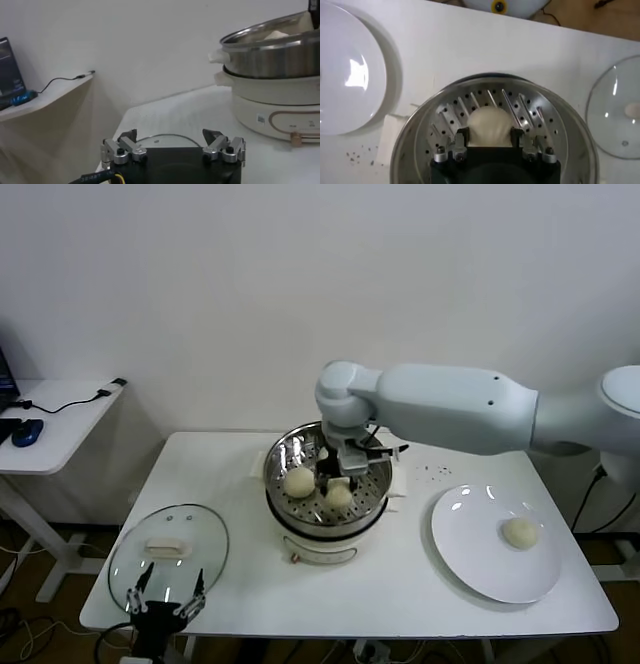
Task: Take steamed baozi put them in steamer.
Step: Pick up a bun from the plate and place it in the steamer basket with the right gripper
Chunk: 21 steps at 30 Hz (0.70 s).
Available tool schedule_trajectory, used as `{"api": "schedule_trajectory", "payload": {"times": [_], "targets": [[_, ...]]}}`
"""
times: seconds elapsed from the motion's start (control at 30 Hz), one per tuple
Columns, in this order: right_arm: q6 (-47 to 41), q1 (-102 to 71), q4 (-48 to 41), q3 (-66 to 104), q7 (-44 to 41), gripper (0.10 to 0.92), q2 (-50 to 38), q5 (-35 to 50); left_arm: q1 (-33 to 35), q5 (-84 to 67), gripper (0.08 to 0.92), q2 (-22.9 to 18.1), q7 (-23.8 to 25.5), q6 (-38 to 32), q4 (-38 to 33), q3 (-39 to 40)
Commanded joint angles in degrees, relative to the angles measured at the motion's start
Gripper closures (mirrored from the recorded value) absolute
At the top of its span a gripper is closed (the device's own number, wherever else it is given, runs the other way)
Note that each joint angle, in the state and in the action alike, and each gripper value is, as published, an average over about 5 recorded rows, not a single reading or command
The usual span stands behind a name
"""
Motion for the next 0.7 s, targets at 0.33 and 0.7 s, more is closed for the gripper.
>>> {"api": "schedule_trajectory", "payload": {"times": [0.33, 0.7], "targets": [[0.99, -6.6, -3.1, 0.74, 1.04, 0.459, 2.22, -3.9, -0.24, -0.25, 0.177, 0.22, 0.05, -0.32, 0.87, -0.22], [1.26, -3.26, -2.02, 3.18, 0.48, 0.224, -1.22, -3.45, -0.22, -0.41, 0.177, 0.46, 0.05, -0.4, 0.9, -0.43]]}}
